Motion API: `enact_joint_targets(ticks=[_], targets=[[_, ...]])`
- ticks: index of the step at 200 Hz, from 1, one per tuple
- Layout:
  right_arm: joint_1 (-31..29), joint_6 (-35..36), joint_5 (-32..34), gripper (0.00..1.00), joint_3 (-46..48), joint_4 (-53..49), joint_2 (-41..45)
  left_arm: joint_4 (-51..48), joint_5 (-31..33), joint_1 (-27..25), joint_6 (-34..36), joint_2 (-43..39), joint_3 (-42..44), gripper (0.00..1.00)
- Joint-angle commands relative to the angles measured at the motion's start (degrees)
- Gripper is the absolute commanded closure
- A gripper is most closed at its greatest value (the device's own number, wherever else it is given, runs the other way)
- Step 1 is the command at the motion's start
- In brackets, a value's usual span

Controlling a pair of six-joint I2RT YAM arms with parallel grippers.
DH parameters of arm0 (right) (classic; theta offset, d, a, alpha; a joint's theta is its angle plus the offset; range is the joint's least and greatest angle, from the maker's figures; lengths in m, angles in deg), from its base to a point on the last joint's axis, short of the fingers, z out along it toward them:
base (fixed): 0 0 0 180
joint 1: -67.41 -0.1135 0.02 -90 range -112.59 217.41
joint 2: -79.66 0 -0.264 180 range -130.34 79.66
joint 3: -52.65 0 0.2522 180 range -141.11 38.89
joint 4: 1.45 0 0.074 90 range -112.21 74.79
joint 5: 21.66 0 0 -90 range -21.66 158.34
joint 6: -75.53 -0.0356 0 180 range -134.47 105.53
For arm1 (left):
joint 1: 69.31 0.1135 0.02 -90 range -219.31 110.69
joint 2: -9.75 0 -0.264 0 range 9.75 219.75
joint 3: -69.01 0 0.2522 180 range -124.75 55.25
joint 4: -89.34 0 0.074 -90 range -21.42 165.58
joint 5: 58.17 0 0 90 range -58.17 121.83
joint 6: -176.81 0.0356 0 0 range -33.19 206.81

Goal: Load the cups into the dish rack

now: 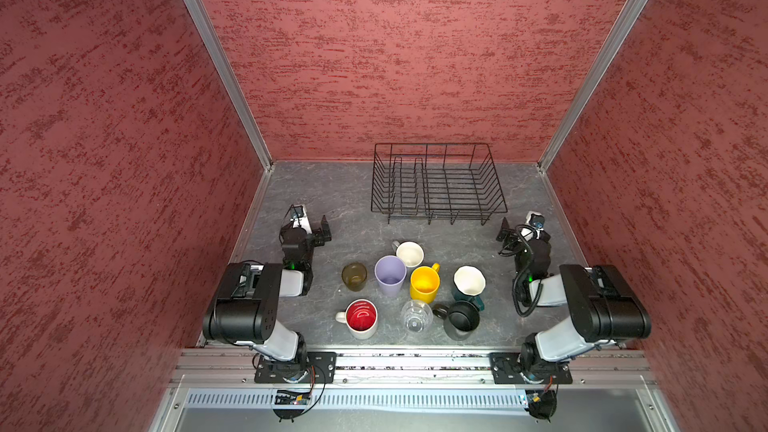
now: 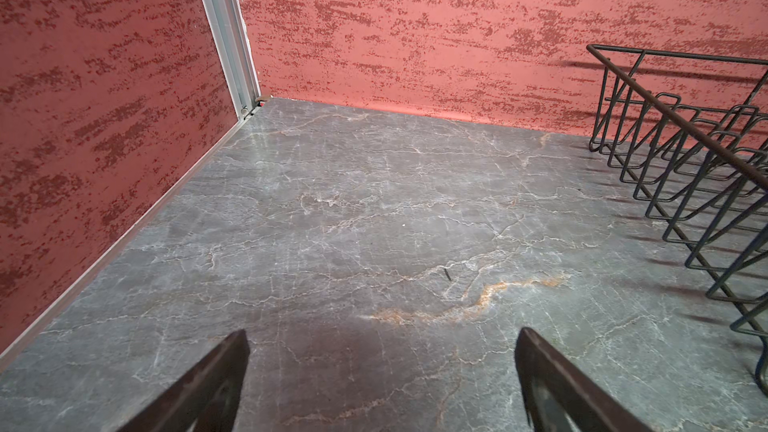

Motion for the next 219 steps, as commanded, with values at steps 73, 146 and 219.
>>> enact_joint_targets(ticks=[73, 146, 219], targets=[[0.18, -0.39, -0.07, 0.01, -0.97, 0.44, 0.25, -0.78, -1.67, 0.86, -0.74, -0.35, -0.93, 0.0], [0.23, -0.95, 1.73, 0.01, -0.42, -0.41, 2.74, -5.48, 0.0, -0.28, 0.27, -5.02, -1.72, 0.0], [0.72, -26.65, -7.69, 0.01, -28.55, -54.01, 23.44, -62.18, -3.74, 2.6, -18.64, -31.23, -23.14, 0.0]])
